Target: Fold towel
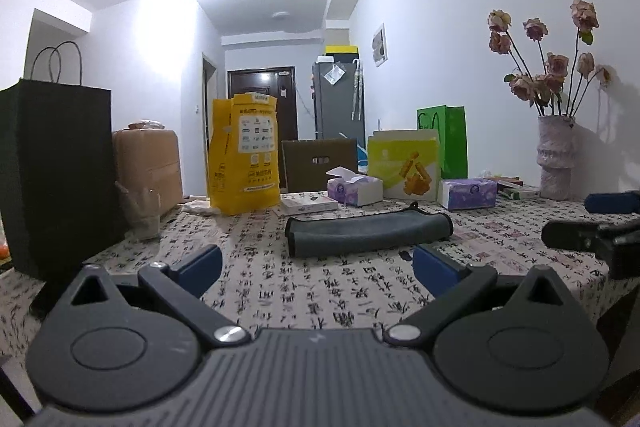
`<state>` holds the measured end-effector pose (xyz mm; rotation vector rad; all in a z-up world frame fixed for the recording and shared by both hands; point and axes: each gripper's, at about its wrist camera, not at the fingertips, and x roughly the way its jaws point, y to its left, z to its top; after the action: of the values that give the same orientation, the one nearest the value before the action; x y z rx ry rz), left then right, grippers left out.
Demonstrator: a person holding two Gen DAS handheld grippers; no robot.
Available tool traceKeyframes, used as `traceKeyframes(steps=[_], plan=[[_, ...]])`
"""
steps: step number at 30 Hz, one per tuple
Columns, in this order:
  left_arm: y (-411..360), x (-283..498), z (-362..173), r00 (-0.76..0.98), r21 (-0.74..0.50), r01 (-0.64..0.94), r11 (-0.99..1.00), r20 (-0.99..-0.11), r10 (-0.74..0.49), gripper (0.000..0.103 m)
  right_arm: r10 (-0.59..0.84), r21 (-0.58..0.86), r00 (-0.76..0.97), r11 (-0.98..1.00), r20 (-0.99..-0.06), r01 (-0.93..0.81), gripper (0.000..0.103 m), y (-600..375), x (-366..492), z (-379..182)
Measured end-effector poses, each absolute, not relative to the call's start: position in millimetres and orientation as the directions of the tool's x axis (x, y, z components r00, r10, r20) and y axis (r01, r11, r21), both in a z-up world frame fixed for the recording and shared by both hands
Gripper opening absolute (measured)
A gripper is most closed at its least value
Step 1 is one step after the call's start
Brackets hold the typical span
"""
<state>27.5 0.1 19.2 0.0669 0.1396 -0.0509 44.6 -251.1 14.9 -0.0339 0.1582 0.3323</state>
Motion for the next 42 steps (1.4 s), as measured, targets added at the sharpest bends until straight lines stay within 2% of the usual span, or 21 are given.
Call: traceKeyframes(steps=[6,19,24,28,42], plan=[[6.9,12.6,9.5,0.990,0.037,0.034,0.999,-0.135,-0.029,0.103,0.323,0.045,0.926,0.946,-0.197,-0.321,0.103,-249.9,25.1,-3.9],[6.4,-3.1,-5.1,0.969,0.033,0.064,0.997,-0.241,-0.054,0.103,0.324,0.146,0.912,0.944,-0.250,-0.295,0.103,-254.0,7.8,-15.4],[8.4,-8.8,-6.3,0.966,0.041,0.058,0.997,-0.256,-0.046,0.103,0.368,0.176,0.891,0.927,-0.268,-0.330,0.103,-249.7,-2.0,-17.6],[10.0,-15.5,-7.1,0.965,0.051,0.062,0.997,-0.257,-0.046,0.103,0.411,0.175,0.873,0.910,-0.263,-0.376,0.103,-245.0,-11.2,-16.5],[8.5,-15.8,-5.6,0.965,0.049,0.065,0.997,-0.256,-0.050,0.103,0.396,0.171,0.886,0.916,-0.241,-0.363,0.103,-245.6,-17.0,-13.3]])
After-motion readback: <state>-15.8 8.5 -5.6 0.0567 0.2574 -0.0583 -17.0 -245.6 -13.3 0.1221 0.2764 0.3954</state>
